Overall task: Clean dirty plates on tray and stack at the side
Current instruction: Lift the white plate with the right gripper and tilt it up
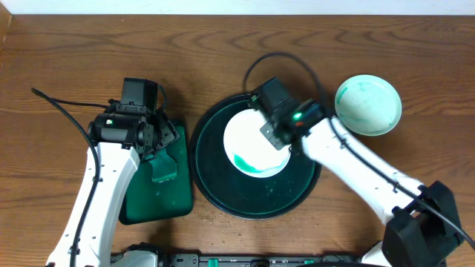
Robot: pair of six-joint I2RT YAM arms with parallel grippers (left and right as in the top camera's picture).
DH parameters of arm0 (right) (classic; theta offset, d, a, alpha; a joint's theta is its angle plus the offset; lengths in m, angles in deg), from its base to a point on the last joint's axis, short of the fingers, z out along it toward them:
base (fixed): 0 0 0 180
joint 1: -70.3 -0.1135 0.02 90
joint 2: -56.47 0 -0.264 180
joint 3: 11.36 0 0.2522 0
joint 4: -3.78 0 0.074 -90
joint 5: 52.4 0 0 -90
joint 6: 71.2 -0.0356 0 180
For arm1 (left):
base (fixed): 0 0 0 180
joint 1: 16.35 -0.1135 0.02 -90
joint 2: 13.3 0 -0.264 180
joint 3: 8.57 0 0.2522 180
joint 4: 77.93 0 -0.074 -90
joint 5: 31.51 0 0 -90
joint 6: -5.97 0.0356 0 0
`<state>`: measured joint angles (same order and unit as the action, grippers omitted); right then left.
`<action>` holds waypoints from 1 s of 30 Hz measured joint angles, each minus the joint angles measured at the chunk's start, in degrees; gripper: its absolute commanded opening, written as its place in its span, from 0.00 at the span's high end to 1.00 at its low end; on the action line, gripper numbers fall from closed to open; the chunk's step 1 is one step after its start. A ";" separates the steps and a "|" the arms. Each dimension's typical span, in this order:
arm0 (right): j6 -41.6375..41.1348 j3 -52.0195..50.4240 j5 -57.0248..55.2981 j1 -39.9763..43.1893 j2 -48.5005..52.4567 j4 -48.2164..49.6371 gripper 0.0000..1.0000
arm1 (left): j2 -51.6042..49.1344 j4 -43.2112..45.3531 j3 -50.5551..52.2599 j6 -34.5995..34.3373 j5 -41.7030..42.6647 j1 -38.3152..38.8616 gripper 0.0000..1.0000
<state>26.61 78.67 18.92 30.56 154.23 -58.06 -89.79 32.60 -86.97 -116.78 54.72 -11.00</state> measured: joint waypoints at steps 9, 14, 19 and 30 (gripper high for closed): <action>7.04 0.00 -18.88 -9.20 0.00 -0.13 0.99 | 0.00 0.00 0.00 0.90 0.02 0.00 0.21; 8.37 0.00 -26.40 -10.99 0.00 -0.33 0.99 | 0.00 0.00 0.00 1.14 0.04 0.00 0.21; 9.86 0.00 -33.00 -11.26 0.00 -0.33 0.99 | 0.00 0.00 0.00 1.27 0.04 0.00 0.21; 13.66 0.00 -49.42 -15.02 0.00 -0.44 0.99 | 0.00 0.07 0.00 1.29 0.04 0.00 0.21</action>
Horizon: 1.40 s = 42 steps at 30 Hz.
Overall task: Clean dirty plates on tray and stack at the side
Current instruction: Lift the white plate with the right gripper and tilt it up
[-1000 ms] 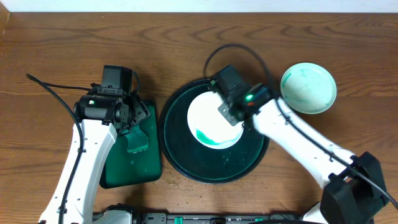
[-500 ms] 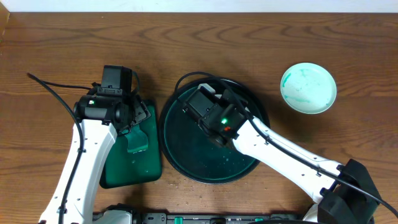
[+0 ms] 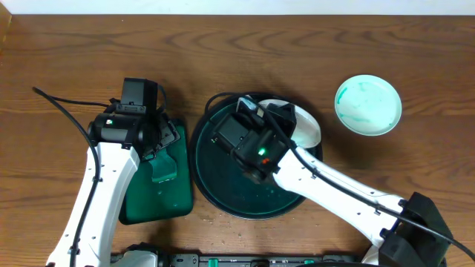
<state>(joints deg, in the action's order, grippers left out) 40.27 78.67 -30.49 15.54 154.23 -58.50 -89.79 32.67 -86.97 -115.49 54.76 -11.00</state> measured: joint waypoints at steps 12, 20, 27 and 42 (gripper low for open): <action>11.43 0.00 -15.06 -8.22 0.00 6.54 0.99 | 0.00 0.35 0.00 0.00 0.00 0.00 0.21; 14.78 0.00 -16.81 -9.07 0.00 9.01 0.99 | 0.00 0.22 0.00 0.28 0.00 0.00 0.21; 14.88 0.00 -14.56 -8.55 -0.52 11.45 0.99 | 0.00 0.09 0.00 0.44 0.02 0.00 0.20; 11.89 0.00 -10.64 -2.95 -0.81 11.37 0.99 | 0.00 -0.26 0.00 0.44 0.02 0.00 0.20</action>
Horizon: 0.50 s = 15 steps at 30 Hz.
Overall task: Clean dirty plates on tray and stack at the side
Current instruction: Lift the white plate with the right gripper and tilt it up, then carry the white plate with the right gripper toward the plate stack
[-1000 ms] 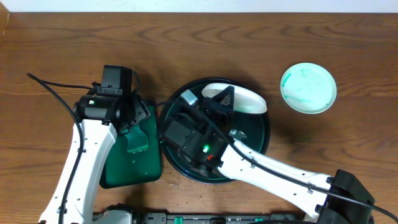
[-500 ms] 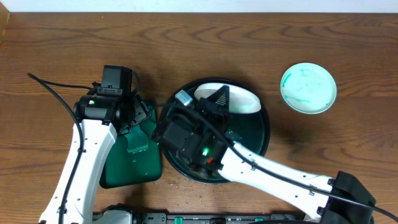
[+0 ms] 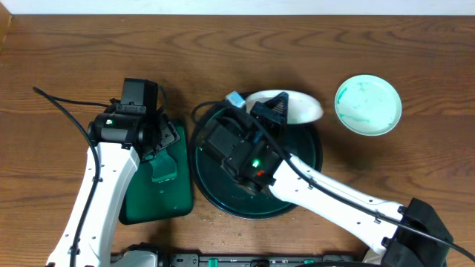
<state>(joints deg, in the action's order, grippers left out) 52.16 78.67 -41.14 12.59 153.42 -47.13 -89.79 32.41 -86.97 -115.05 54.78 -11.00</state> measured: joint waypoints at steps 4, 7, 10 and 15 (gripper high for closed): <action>-2.47 0.00 2.43 -0.20 -0.07 -2.25 0.99 | 0.00 -0.04 0.00 0.00 0.00 0.00 0.20; -3.76 0.00 4.17 -1.70 -0.09 -2.67 0.99 | 0.00 0.02 0.00 0.00 0.00 0.00 0.20; -7.82 0.11 8.63 -2.05 -0.09 -5.25 0.99 | 0.00 0.33 0.00 0.00 0.00 0.00 0.20; -15.26 0.11 14.73 -1.38 -0.11 -13.81 0.99 | 0.00 0.28 0.00 0.00 0.17 0.00 0.20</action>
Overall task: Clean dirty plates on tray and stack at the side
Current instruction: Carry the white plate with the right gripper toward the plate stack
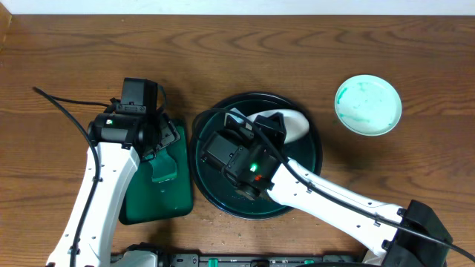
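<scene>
My right gripper point(272, 123) is shut on the rim of a white plate point(291, 126). It holds the plate steeply tilted, nearly edge-on, over the back half of the round dark green tray point(211, 193). The plate's face is hidden from above. A second white plate point(367, 104), smeared with green, lies flat on the table right of the tray. My left gripper point(163, 145) hangs over the green mat point(141, 204) left of the tray and appears shut on a dark green sponge point(162, 170).
Brown wooden table point(59, 59) all around. A black cable point(59, 107) trails from the left arm across the table's left side. The right arm's long white link point(334, 204) crosses the tray's front right.
The tilted plate was at the tray's far rim, partly beyond it. It now sits lower in the view, inside the tray's outline. The right wrist has shifted slightly left and forward. The left arm is unchanged.
First the white plate lay flat in the tray with a green smear, my right gripper at its rim. Then it was raised and tilted at the tray's back right, then stood steeper at the far rim. Now it is held over the tray. The left arm stayed still.
</scene>
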Robot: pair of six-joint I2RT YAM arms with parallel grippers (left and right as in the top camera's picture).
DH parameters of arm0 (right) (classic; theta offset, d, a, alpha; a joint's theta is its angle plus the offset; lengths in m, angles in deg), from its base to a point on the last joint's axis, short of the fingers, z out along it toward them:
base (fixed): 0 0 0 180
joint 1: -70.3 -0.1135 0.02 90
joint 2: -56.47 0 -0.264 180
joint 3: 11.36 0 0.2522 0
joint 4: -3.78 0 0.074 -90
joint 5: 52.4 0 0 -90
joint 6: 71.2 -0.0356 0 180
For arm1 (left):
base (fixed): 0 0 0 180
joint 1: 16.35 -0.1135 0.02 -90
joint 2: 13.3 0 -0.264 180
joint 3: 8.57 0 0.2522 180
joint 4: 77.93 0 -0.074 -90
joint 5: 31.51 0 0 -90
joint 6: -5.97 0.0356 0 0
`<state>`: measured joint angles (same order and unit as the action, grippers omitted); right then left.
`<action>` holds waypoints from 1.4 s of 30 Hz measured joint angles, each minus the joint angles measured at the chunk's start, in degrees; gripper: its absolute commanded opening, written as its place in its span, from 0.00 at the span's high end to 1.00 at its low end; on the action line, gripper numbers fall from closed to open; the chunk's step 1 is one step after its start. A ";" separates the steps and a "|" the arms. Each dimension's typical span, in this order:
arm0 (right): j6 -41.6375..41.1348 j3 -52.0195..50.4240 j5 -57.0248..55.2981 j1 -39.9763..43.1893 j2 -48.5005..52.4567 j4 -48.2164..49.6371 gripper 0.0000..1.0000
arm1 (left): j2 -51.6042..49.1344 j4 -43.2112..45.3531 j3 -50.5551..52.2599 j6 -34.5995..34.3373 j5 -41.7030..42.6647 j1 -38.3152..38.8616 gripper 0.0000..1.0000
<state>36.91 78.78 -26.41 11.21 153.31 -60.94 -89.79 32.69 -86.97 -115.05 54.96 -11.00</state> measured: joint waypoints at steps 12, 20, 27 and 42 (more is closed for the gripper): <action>-12.55 7.41 11.26 8.24 -0.17 -7.17 0.99 | 0.00 0.33 0.00 0.00 0.20 0.00 0.20; -21.77 10.36 20.39 13.84 -0.48 -9.55 0.99 | 0.00 0.13 0.00 0.00 0.20 0.00 0.20; -28.85 10.78 31.19 14.88 -0.48 -10.36 0.79 | 0.00 0.26 0.00 0.00 0.20 0.00 0.20; -33.99 10.58 55.71 38.45 0.20 -8.09 0.49 | 0.00 0.46 0.00 0.00 0.20 0.00 0.20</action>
<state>2.92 89.36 29.31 49.66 153.50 -69.03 -89.79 33.15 -86.97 -115.05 55.15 -11.00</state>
